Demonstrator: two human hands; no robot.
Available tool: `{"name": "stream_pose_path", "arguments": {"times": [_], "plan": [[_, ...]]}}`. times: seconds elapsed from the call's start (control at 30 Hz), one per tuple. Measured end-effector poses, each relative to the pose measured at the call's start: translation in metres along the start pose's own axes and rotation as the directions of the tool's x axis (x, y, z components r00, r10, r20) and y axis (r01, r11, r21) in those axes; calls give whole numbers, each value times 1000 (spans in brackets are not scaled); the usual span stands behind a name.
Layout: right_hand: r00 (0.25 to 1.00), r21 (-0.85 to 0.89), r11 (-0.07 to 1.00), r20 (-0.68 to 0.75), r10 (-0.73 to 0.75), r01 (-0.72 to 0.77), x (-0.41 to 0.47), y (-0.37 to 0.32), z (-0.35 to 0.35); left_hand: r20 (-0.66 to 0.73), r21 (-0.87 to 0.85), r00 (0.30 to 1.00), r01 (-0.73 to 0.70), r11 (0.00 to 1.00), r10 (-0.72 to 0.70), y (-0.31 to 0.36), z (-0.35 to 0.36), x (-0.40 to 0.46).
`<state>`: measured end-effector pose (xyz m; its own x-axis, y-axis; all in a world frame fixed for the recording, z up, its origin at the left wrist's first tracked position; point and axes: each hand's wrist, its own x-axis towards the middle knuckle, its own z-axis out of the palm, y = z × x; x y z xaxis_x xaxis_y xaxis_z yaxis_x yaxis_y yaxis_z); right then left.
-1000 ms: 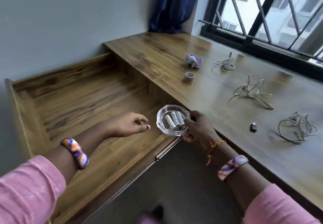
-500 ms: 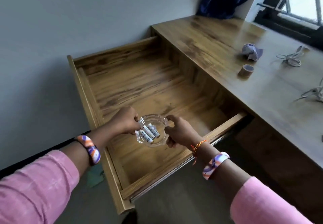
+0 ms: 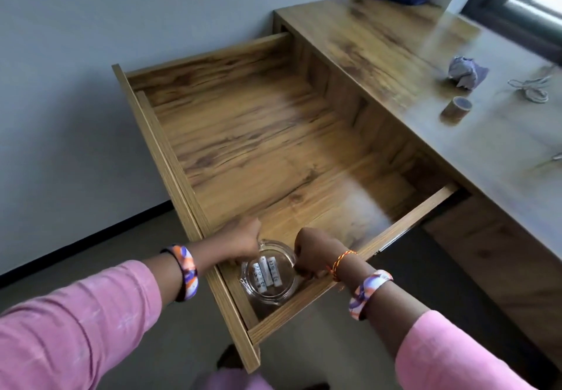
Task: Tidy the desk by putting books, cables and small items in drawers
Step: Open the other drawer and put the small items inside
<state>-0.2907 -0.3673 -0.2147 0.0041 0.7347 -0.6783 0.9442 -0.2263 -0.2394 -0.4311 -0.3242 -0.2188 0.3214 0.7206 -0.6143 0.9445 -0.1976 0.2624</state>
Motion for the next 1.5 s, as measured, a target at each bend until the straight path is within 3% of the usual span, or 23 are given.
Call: {"name": "stream_pose_path", "arguments": {"times": [0.23,0.43,0.53,0.63,0.83,1.03,1.17,1.3,1.4,1.5], "plan": [[994,-135,989,-78,-77,66,-10,1,0,-15,265,998,-50,963,56,9,1,-4],[951,0,966,-172,-256,260,-44,23,-20,65,608,998,-58,792,24,43,-20,-22],[912,79,939,-275,-304,336,-76,48,-40,29,627,995,-94,773,97,84,-39,-31],[879,80,933,-371,-300,352,-104,82,-55,22,547,964,-233,804,264,133,-55,-32],[840,130,952,-515,-174,277,-154,171,-67,5,395,837,-505,768,548,232,-51,-32],[809,316,937,-584,67,150,-170,249,-57,101,373,777,-608,701,621,295,-34,-28],[689,289,956,-684,241,-48,-175,294,-61,80,384,736,-645,660,673,329,-35,-19],[588,320,906,-689,424,-278,-168,326,-70,95,328,706,-687,648,701,354,-39,6],[545,247,877,-704,455,-412,-154,342,-82,100,277,700,-702,656,707,365,-46,28],[562,158,906,-738,373,-394,-135,353,-102,88,180,697,-714,677,712,371,-58,50]]}}
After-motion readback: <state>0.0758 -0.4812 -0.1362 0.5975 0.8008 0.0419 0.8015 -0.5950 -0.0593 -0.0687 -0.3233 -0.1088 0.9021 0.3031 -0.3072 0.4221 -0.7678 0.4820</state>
